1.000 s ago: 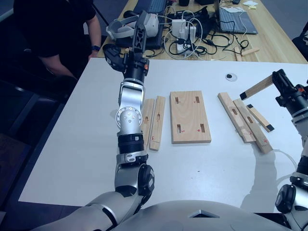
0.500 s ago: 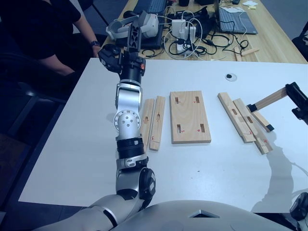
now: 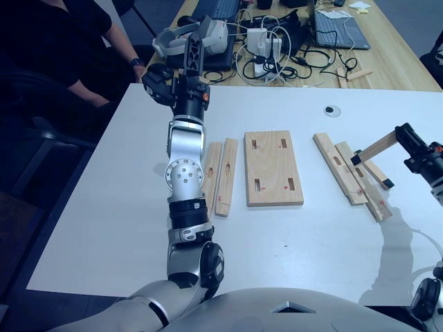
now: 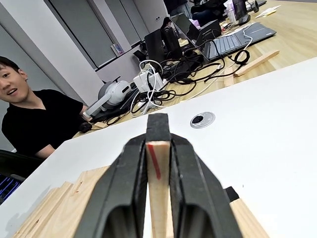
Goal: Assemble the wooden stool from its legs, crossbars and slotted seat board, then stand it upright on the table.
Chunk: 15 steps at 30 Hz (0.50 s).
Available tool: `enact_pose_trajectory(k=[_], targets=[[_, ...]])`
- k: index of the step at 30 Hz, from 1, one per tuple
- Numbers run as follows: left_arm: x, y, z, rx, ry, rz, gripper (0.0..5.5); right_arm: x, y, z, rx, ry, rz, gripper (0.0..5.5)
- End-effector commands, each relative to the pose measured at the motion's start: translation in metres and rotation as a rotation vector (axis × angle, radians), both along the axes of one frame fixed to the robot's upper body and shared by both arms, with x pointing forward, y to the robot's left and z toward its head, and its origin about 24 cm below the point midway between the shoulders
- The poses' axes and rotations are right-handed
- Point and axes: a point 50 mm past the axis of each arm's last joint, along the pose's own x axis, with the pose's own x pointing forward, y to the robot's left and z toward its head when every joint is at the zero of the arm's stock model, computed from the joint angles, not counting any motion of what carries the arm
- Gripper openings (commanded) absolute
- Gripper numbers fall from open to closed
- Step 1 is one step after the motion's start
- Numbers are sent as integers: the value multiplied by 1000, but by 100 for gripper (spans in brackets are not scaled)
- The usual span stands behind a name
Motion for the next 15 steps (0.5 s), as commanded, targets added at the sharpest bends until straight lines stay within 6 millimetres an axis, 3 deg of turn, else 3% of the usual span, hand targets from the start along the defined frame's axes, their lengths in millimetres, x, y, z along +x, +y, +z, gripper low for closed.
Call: enact_pose_trajectory(k=[1,5,15], targets=[[1,-8,-1,-3,15,-22,448,12,13,10,-55,-57,53,41],[5,-9,3,6,9,-35,448,27,25,12,-106,-78,96,41],[5,-11,5,20,5,-51,448,25,32,-24,-180,-35,87,41]])
